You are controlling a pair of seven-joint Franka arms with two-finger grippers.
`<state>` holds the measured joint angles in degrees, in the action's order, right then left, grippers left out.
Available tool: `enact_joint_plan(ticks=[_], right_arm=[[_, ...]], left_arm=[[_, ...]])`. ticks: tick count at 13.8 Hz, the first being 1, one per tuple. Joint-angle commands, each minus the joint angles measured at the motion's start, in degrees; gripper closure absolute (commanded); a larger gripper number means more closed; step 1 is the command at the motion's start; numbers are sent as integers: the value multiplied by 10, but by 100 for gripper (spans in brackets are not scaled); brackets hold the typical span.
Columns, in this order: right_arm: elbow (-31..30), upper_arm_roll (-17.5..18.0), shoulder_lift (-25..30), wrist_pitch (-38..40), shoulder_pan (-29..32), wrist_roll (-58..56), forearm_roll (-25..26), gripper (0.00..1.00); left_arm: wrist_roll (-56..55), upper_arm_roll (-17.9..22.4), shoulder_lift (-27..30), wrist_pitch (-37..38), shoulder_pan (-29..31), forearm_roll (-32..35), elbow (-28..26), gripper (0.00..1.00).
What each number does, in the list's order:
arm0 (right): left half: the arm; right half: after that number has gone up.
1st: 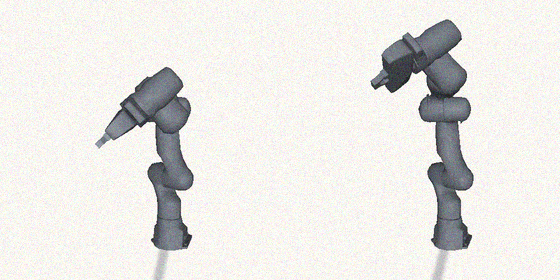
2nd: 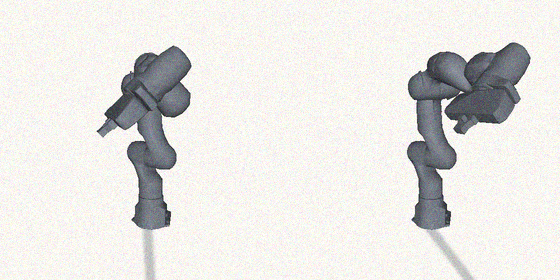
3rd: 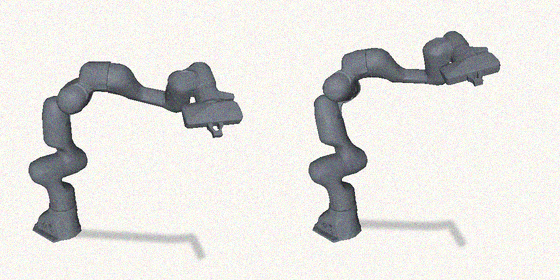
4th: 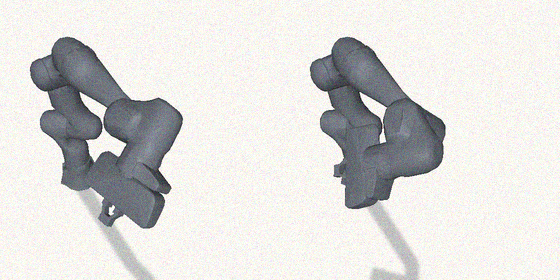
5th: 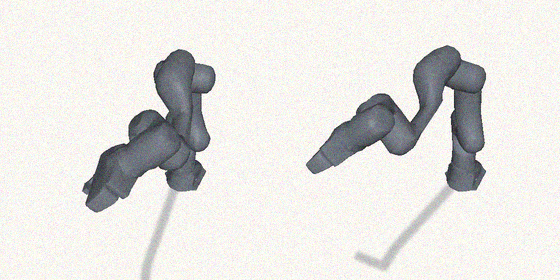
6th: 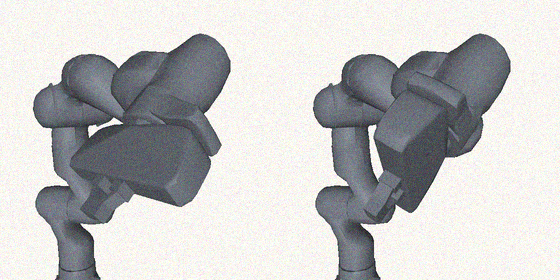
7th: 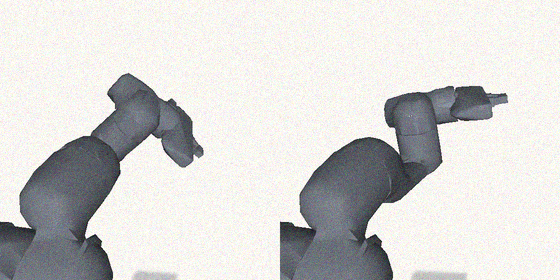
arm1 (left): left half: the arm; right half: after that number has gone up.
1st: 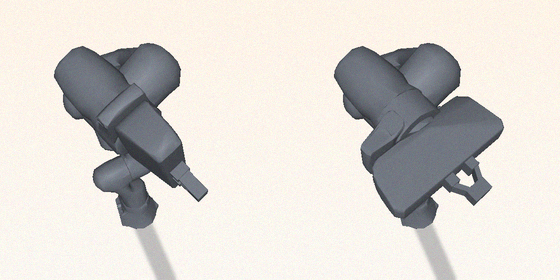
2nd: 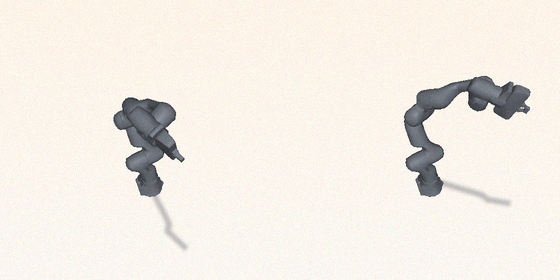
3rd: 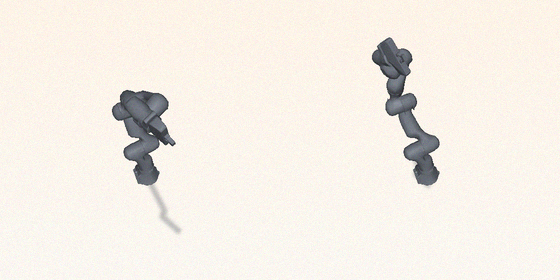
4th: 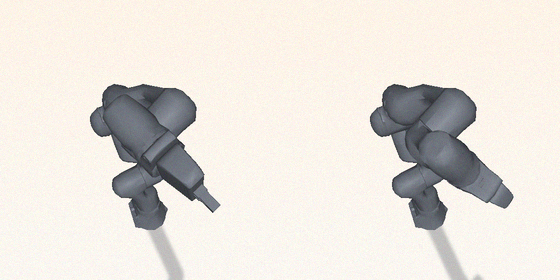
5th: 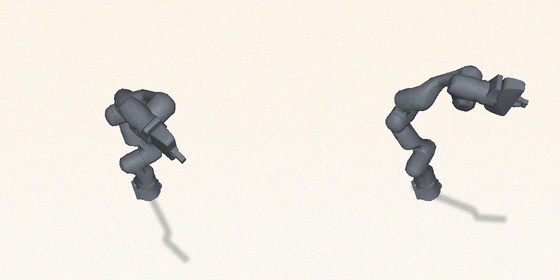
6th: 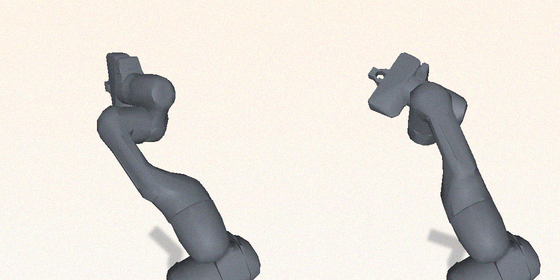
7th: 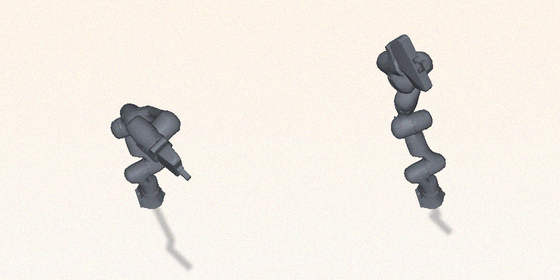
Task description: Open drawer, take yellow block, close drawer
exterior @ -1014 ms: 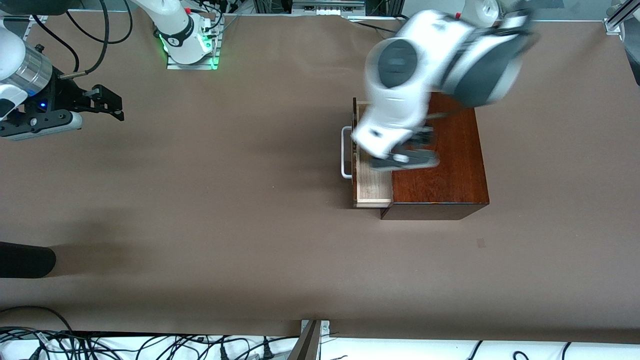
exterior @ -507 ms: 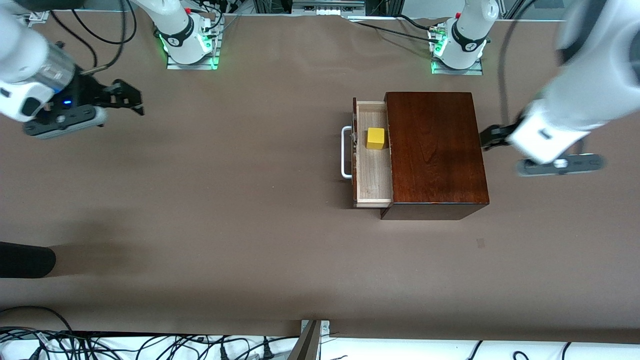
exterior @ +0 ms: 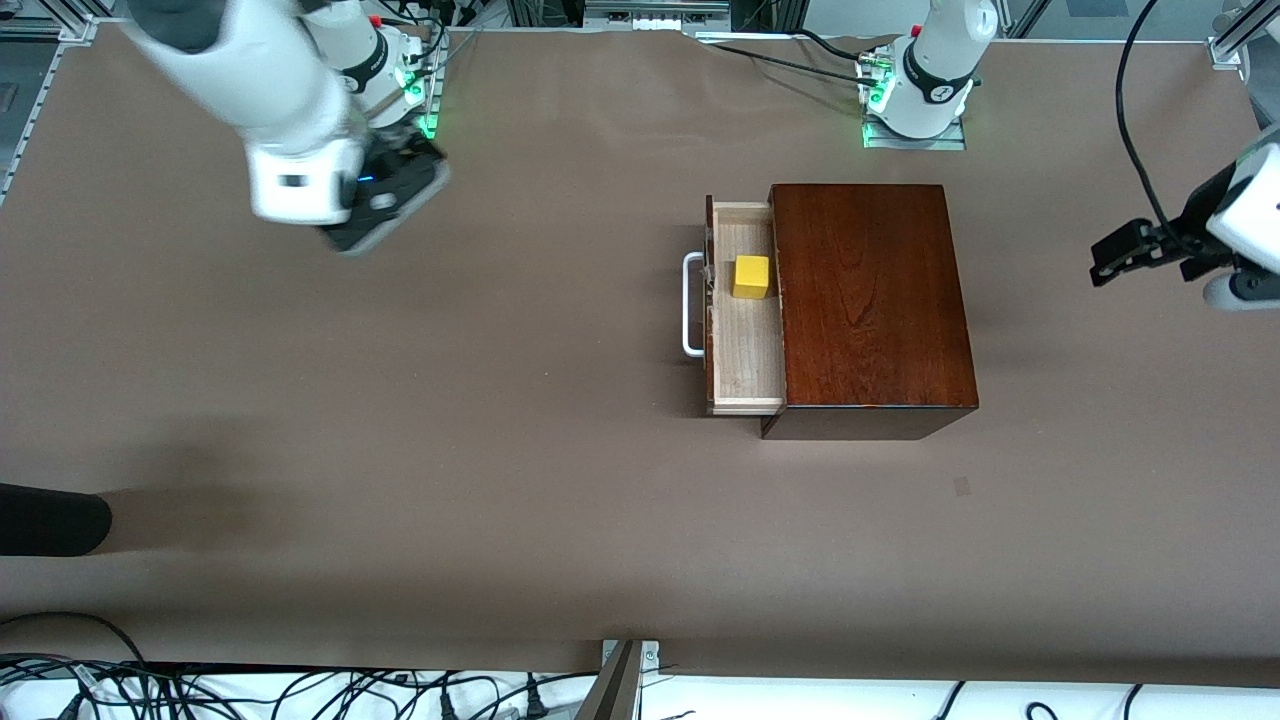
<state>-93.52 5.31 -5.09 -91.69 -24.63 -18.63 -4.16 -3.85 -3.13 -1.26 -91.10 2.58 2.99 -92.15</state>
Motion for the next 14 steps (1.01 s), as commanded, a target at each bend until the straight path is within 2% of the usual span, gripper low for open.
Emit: enact_joint_plan(ticks=[1, 3, 5, 9, 14], right_arm=[[100, 10, -89, -4, -79, -36, -1, 0], [178, 10, -157, -27, -130, -28, -1, 0], [230, 11, -215, -68, -158, -37, -2, 0], [252, 25, -286, -174, -217, -43, 16, 0], [266, 23, -346, -260, -271, -48, 115, 0]], left_arm=[[11, 14, 44, -21, -25, -10, -44, 0], [13, 13, 41, -15, -17, -11, -37, 0], [14, 13, 36, -15, -12, -12, -35, 0], [16, 7, 37, -14, -12, -11, -33, 0], [17, 11, 36, 22, -11, -7, -19, 0]])
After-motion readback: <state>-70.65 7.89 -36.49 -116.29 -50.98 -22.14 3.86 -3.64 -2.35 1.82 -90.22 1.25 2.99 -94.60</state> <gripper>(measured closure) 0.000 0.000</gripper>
